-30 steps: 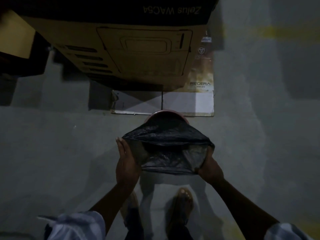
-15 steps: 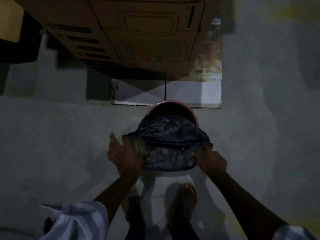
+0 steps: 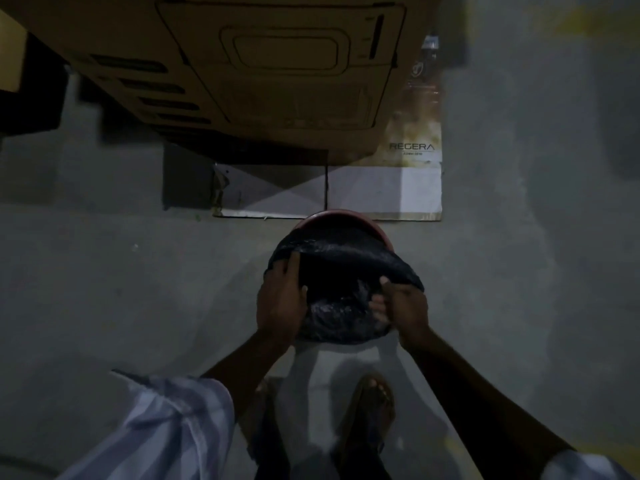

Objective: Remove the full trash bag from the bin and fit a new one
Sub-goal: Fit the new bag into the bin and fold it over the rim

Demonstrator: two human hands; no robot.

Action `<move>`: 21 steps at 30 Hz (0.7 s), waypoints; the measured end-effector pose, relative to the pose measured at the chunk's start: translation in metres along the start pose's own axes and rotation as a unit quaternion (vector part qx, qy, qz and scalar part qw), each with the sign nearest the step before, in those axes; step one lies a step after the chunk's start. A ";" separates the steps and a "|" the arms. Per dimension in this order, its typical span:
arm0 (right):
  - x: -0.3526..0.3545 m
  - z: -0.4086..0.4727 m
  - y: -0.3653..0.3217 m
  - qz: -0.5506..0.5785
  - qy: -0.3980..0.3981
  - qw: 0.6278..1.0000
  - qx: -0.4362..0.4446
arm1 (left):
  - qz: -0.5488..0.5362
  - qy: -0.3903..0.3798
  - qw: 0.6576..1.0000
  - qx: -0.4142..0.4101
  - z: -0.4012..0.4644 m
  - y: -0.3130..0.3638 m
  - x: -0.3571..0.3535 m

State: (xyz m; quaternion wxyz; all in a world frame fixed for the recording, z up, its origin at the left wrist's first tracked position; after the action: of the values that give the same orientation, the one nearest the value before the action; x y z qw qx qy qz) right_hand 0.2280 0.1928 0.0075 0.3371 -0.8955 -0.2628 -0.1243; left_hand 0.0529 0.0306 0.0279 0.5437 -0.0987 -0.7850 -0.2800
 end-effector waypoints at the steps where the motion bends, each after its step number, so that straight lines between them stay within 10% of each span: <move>1: -0.004 0.001 -0.005 0.046 -0.002 0.999 -0.024 | 0.015 0.000 1.000 -0.025 0.004 0.002 0.003; 5: -0.012 0.011 -0.018 0.130 0.050 0.990 0.014 | 0.014 0.016 0.995 -0.099 0.019 0.001 0.009; 12: -0.012 0.036 -0.039 -0.134 0.052 0.911 0.386 | 0.008 0.024 0.992 -0.126 0.054 -0.010 0.000; 21: -0.028 0.074 -0.084 -0.286 0.050 0.867 0.405 | -0.148 0.022 0.988 -0.028 0.083 -0.014 0.002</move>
State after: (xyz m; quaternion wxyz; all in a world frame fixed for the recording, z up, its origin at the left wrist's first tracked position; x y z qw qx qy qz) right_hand 0.1616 0.2846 -0.0139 0.6325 -0.5588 -0.5171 -0.1422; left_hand -0.0207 0.0640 0.0043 0.5106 0.0093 -0.7706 -0.3813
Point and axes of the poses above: each hand's wrist, its own z-axis towards the middle knuckle, its own x-axis out of the back of the hand, y = z × x, the point moved 2 cm from there along z, towards the middle knuckle, and after that the axes turned 12 degrees about y, right-handed, at the moved point
